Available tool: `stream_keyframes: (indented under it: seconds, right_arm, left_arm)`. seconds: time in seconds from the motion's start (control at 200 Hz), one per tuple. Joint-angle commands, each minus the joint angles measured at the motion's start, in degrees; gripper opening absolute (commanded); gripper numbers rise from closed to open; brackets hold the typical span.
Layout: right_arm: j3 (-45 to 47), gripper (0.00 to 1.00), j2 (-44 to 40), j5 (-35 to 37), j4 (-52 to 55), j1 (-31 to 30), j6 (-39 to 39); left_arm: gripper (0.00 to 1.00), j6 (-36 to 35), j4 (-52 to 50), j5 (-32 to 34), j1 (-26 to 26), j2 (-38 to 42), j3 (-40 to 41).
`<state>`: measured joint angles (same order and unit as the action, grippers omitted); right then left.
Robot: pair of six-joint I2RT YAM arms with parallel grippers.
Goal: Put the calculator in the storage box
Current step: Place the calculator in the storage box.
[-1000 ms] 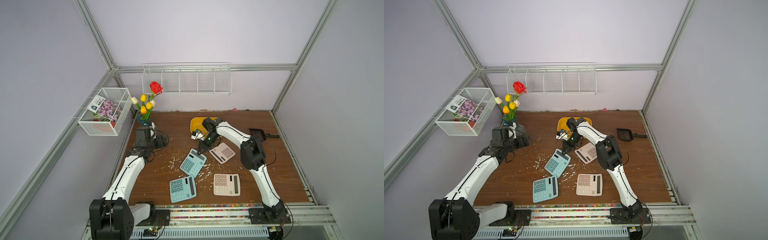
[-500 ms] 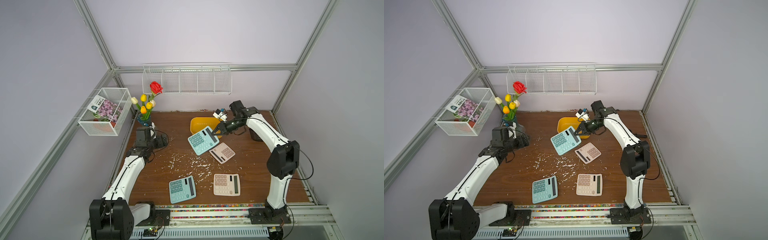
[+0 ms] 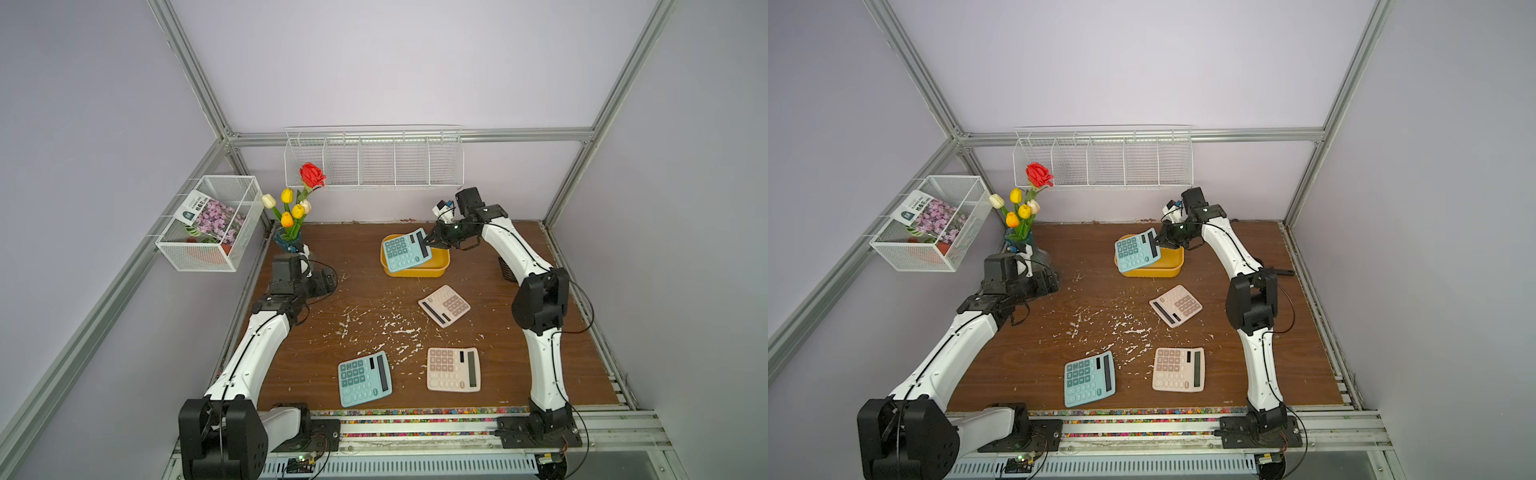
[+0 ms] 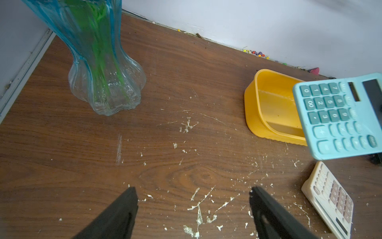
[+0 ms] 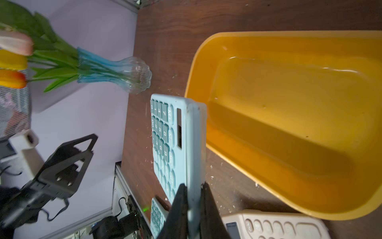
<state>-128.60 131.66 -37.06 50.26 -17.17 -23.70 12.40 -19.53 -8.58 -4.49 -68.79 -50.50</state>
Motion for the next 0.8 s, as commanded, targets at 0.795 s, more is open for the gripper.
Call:
stream_keyframes:
  seconds: [0.795]
  right_arm:
    - [-4.6, 0.00, 9.1, 2.0, -9.3, 3.0, -8.2]
  left_arm:
    - [0.89, 0.3, 0.5, 0.3, 0.4, 0.5, 0.5]
